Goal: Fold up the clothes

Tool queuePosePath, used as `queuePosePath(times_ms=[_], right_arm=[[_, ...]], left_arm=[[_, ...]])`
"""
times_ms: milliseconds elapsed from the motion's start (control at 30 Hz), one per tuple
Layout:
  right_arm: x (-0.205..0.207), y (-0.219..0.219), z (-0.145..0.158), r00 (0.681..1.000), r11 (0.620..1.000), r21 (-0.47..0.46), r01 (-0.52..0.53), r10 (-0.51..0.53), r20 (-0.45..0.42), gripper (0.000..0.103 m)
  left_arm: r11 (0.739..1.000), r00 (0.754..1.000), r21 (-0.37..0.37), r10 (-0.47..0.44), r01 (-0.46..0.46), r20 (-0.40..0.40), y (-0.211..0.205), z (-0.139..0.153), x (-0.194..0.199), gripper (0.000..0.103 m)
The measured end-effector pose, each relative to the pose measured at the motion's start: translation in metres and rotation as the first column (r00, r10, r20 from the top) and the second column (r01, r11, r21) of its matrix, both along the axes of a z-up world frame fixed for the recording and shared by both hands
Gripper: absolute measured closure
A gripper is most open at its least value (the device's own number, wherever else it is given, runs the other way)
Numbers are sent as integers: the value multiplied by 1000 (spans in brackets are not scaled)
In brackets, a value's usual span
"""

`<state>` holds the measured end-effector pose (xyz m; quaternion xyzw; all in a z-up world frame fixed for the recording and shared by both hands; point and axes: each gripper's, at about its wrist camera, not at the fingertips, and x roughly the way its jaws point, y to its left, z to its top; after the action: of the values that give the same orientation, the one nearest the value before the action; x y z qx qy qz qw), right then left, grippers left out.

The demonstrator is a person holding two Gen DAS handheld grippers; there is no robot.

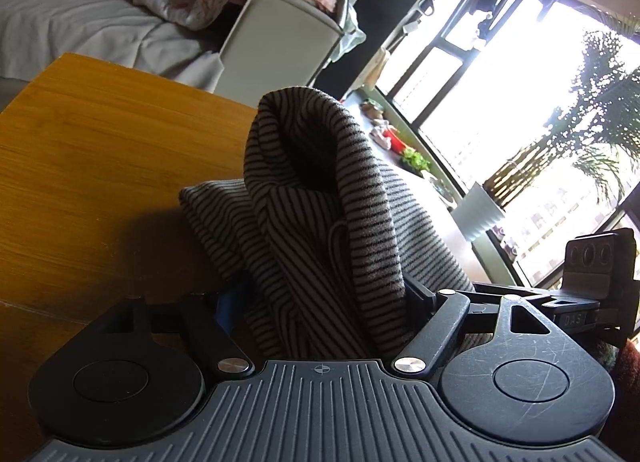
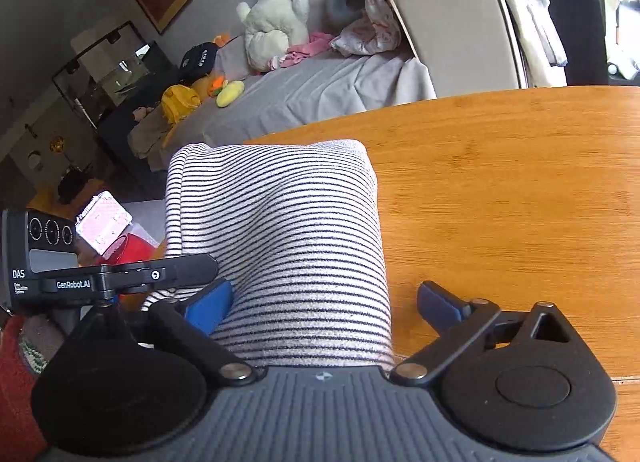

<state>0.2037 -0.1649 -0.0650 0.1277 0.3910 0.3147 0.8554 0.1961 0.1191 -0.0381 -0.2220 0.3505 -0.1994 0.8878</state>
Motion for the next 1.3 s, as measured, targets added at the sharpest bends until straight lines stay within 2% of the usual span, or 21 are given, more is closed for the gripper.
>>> queuePosePath(times_ms=[167, 267, 400, 533, 600, 667, 700, 733, 800, 900, 967, 1067, 1167, 1300], right_arm=[[-7, 7, -1, 999, 999, -9, 33, -33, 24, 0], [-10, 8, -3, 998, 998, -5, 55, -55, 31, 0], [-15, 11, -4, 997, 998, 0, 61, -61, 45, 0], [-23, 11, -6, 999, 999, 51, 5, -7, 40, 0], [-26, 9, -6, 999, 998, 67, 9, -12, 47, 0], [-27, 6, -5, 999, 997, 75, 23, -27, 45, 8], [-27, 4, -3, 998, 996, 80, 32, -36, 48, 15], [-29, 2, 1, 997, 995, 93, 35, -41, 62, 23], [-34, -2, 11, 994, 994, 112, 17, -30, 109, 32], [-37, -2, 16, 991, 996, 84, -5, -6, 134, 34], [-35, -2, 6, 993, 998, 65, 9, -16, 114, 34], [-35, -4, -5, 994, 998, 62, 30, -36, 102, 32], [-39, -3, -5, 991, 998, 54, 42, -48, 128, 30], [-45, 5, -2, 982, 999, 1, 40, -39, 184, 28]], left_arm=[[1000, 999, -9, 17, -17, -32, 8, 5, -7, 20], [1000, 999, -4, 28, -28, -23, 10, 16, -15, 23], [999, 999, -41, 10, -11, -42, 9, 23, -23, 22], [999, 999, 36, -6, 8, -53, -6, 18, -26, 27], [999, 998, 40, -9, 11, -60, -8, 14, -26, 27], [999, 998, 35, -8, 10, -60, -7, 12, -27, 27], [999, 998, 37, -7, 9, -58, -7, 11, -27, 27], [999, 998, 43, -4, 6, -55, -6, 11, -27, 27], [998, 999, 58, 3, 0, -49, -6, 11, -28, 27], [998, 999, 62, 11, -8, -53, -4, 10, -27, 25], [997, 998, 70, 12, -8, -54, -5, 11, -28, 25], [992, 1000, 123, 10, -8, -13, -11, 25, -35, 30], [983, 996, 175, 35, -49, 79, -10, 51, -47, 33], [983, 977, 160, 58, -92, 206, -9, 91, -52, 36]])
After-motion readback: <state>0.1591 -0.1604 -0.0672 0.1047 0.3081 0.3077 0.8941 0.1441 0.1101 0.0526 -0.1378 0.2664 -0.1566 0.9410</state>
